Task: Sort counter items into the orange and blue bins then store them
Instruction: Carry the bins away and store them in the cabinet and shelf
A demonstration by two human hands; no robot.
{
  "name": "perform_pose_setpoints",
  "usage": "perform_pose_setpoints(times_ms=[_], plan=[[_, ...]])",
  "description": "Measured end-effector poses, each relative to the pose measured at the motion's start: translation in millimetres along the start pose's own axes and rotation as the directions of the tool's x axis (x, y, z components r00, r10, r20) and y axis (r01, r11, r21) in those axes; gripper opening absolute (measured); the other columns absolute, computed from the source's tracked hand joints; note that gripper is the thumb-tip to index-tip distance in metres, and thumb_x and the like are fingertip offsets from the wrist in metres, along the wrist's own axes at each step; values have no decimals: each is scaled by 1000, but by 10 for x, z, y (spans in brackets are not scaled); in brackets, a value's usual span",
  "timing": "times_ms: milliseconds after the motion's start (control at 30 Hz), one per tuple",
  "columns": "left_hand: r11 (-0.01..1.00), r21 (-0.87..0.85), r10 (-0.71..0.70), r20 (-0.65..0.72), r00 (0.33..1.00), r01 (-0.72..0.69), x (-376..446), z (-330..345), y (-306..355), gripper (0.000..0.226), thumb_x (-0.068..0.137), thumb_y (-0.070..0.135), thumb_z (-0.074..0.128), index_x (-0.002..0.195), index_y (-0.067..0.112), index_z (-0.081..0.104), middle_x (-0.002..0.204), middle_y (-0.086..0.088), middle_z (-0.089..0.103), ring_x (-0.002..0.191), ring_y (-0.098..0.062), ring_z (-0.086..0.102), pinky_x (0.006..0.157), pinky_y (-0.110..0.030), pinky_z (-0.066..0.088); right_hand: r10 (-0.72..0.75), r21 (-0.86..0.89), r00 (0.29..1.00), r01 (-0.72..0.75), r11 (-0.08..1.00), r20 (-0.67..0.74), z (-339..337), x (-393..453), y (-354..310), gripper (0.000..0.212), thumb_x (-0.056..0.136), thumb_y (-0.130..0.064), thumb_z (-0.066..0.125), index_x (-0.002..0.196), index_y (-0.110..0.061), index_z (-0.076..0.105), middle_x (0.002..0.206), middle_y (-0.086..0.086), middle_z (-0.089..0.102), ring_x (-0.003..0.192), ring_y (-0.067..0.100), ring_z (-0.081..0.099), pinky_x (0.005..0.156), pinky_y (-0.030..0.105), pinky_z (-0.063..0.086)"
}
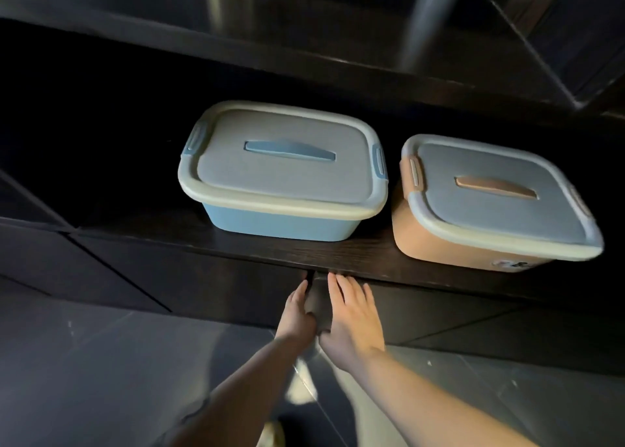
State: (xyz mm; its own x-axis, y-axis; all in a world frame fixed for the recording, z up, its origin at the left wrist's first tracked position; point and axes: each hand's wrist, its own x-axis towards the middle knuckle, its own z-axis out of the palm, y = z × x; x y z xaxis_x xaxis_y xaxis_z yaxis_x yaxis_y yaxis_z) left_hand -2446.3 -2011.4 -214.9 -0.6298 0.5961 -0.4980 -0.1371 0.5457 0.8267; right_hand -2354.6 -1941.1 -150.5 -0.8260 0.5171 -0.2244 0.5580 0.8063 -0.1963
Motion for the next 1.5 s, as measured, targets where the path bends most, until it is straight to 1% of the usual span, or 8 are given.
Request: perform_pose_setpoints(times_ms=[233, 533, 667, 833, 1100, 1267, 1367, 1500], plan=[[974, -223, 45, 9, 999, -42, -160, 19, -179, 45, 77, -10, 48, 112, 17, 55, 101, -2, 60, 96, -20, 54, 88, -36, 44, -61, 17, 995, 62, 998, -75, 75, -232, 36, 81, 77, -29, 51, 151, -16, 21, 154, 0, 27, 142, 20, 21, 121, 38, 5], [943, -332, -35, 7, 999, 35, -860, 117, -355, 15, 95, 1, 42, 88, 7, 54, 95, -11, 50, 94, -21, 46, 95, -35, 36, -5, 185, 997, 21, 982, -83, 275, -901, 142, 49, 91, -45, 34, 138, -33, 41, 131, -4, 46, 122, 21, 40, 108, 34, 29], [970, -239, -31, 72, 997, 48, -1307, 320, -508, 10, 75, 24, 50, 70, 16, 46, 81, -3, 44, 79, -17, 42, 79, -36, 37, -101, 85, 983, 115, 990, -155, 212, -1226, 240, 37, 93, -47, 36, 109, -28, 64, 105, -7, 56, 99, 16, 49, 88, 30, 42], [982, -175, -30, 206, 978, 67, -1917, 740, -663, 15, 58, 30, 56, 45, 24, 58, 50, 16, 52, 61, -5, 46, 59, -15, 39, -6, 180, 1000, 11, 984, -26, 254, -1699, 536, 28, 90, -48, 46, 81, -29, 65, 100, -12, 50, 102, 11, 42, 94, 30, 33], [937, -273, -148, 248, 957, 216, -2617, 1707, -935, 21, 80, 23, 63, 85, 5, 53, 78, -12, 50, 71, -20, 43, 69, -30, 35, 60, 200, 988, -30, 979, -144, 454, -2683, 1205, 11, 77, -41, 58, 77, -30, 54, 98, -13, 42, 105, 13, 42, 96, 30, 31], [992, 4, -117, 428, 896, 127, -2751, 2258, -936, 22, 98, 15, 48, 119, 11, 52, 107, -6, 60, 91, -14, 52, 81, -17, 44, 225, 189, 972, -209, 960, -64, 389, -3124, 1640, 65, 79, -34, 63, 139, -35, 38, 157, -10, 17, 145, 14, 17, 116, 32, 20], [993, 105, -98, 550, 829, 48, -2921, 2552, -875, 42, 97, 6, 45, 139, 3, 41, 133, -7, 53, 117, -15, 49, 100, -18, 38, 285, 207, 958, -273, 939, -30, 316, -3329, 1840, 75, 82, -18, 64, 146, -35, 30, 160, -13, 5, 145, 12, 19, 111, 28, 36], [980, 183, -78, 719, 691, -81, -3041, 2833, -702, 59, 94, -5, 44, 147, 3, 20, 149, -8, 31, 133, -15, 37, 91, -4, 31, 398, 224, 917, -383, 896, -22, 231, -3512, 2116, 79, 82, -6, 65, 146, -34, 30, 160, -15, 1, 141, 12, 31, 95, 21, 48]])
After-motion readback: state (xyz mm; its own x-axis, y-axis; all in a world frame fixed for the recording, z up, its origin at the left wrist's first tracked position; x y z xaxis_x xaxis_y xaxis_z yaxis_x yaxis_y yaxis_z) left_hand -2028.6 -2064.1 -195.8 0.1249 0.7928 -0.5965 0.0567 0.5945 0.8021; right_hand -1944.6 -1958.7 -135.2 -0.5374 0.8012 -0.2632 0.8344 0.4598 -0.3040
